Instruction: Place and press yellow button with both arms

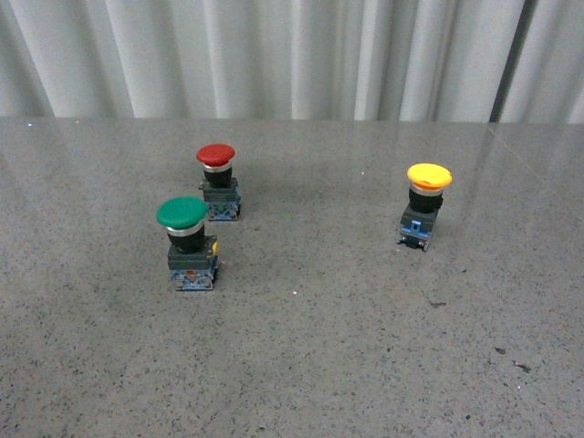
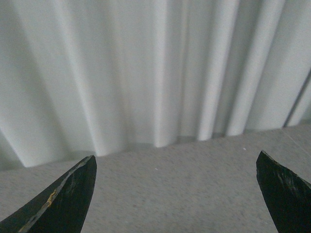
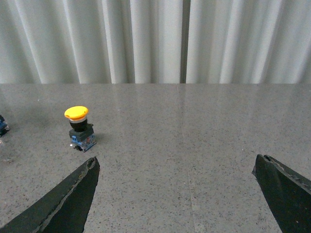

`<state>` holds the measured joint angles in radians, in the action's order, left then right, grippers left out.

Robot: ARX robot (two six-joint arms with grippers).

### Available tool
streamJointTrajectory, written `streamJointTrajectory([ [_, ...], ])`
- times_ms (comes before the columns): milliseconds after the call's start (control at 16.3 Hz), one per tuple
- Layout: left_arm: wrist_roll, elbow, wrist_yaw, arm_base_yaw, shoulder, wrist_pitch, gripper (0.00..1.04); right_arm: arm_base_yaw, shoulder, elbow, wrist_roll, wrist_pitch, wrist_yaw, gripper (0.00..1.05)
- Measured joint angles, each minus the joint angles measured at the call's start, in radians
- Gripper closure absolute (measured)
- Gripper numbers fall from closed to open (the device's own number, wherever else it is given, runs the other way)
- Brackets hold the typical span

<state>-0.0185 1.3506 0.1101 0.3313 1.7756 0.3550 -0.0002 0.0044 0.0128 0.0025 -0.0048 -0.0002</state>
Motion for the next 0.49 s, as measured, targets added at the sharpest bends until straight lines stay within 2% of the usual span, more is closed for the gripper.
streamJointTrajectory([
  [61,-0.002,-0.064,0.078,-0.025,-0.048,0.077,0.15,0.000,0.000,0.000,0.000,0.000,0.000,0.06],
  [123,0.009,-0.185,0.108,-0.070,-0.145,0.123,0.26,0.000,0.000,0.000,0.000,0.000,0.000,0.06],
  [184,0.011,-0.377,0.065,-0.156,-0.312,0.179,0.42,0.000,0.000,0.000,0.000,0.000,0.000,0.06],
  [245,0.014,-0.480,0.061,-0.197,-0.397,0.232,0.53,0.000,0.000,0.000,0.000,0.000,0.000,0.06],
  [491,0.015,-0.817,-0.007,-0.215,-0.529,0.332,0.95,0.000,0.000,0.000,0.000,0.000,0.000,0.06],
])
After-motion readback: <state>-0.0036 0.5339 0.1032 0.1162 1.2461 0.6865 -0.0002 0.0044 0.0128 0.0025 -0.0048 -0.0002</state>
